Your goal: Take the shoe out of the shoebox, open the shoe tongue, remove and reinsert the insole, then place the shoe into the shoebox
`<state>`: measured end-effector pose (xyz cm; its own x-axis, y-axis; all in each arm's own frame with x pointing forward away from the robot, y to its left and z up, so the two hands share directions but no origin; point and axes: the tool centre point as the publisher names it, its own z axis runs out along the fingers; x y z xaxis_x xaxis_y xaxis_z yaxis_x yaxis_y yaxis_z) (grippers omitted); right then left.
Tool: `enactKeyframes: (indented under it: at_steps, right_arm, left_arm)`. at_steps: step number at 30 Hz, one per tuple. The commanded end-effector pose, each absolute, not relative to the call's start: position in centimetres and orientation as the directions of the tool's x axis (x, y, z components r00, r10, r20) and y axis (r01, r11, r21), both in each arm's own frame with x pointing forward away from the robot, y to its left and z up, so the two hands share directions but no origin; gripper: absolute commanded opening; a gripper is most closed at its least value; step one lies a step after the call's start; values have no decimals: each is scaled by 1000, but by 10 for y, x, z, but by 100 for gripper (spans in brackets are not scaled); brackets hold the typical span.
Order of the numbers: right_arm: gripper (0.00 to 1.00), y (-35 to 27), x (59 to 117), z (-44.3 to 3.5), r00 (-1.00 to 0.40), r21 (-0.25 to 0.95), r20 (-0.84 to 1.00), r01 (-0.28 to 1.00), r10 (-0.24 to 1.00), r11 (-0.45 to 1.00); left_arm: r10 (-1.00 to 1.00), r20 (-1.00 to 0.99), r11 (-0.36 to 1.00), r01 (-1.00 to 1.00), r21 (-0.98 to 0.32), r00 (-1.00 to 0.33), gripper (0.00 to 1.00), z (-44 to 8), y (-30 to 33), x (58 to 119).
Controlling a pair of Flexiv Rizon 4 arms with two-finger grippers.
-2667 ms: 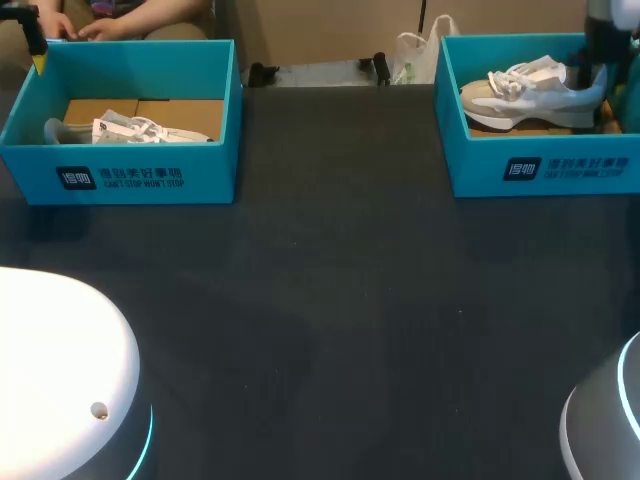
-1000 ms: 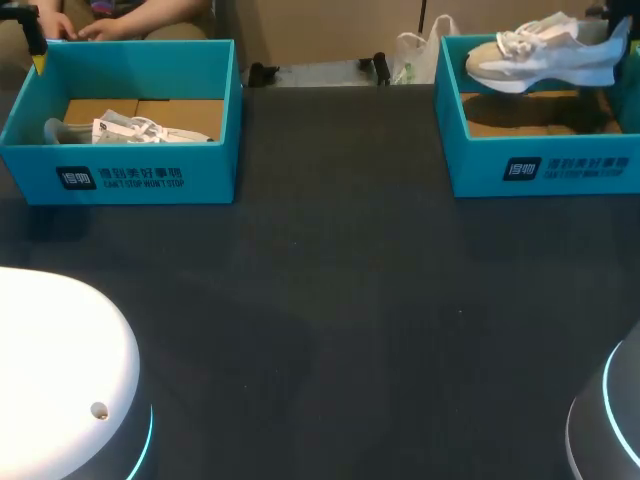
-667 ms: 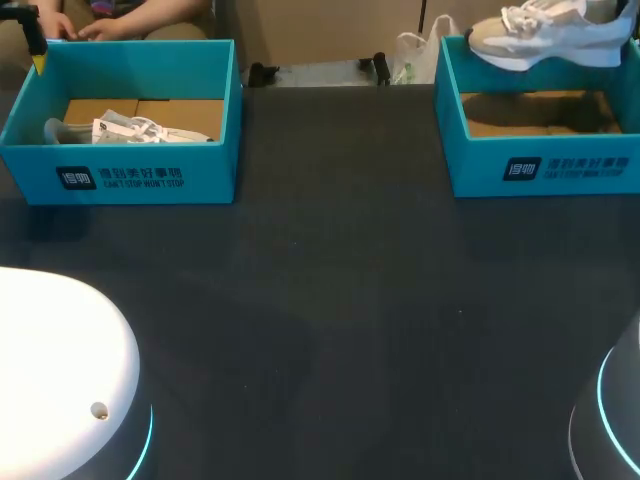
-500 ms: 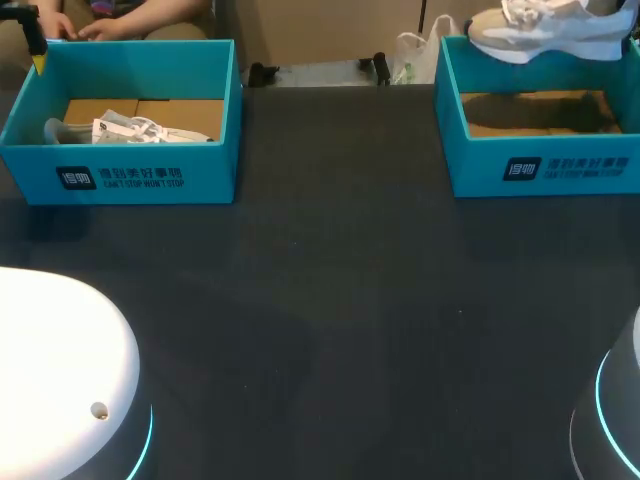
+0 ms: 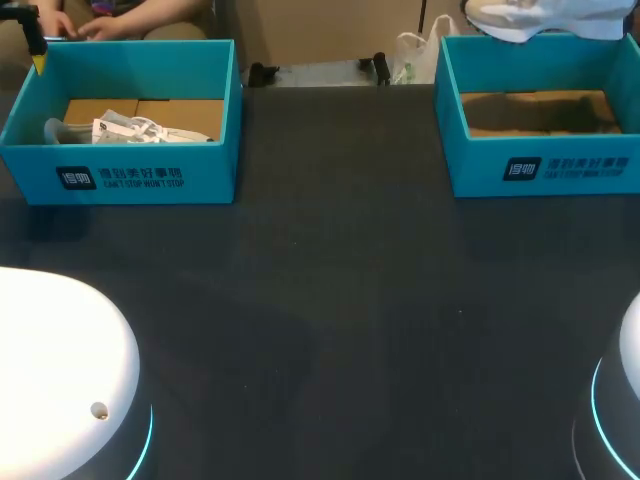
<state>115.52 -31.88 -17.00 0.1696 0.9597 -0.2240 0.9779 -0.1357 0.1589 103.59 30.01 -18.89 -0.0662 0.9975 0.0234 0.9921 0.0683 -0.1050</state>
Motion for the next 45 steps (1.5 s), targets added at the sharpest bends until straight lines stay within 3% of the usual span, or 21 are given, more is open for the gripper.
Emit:
enactKeyframes:
  at_steps: [1,21,45]
  right_arm:
    - [0,-315,1148,-161,176,166,-229,976,957,-140]
    - [0,-313,1146,-159,181,170,-233,975,955,-143]
    - [0,-218,1050,-134,210,214,-223,963,952,-162]
  left_arm:
    - [997,25,69,992,-105,-66,100,-188,300,1036]
    - [997,25,69,992,-105,-66,100,-188,300,1036]
    - [997,25,69,992,-105,-66,100,-188,300,1036]
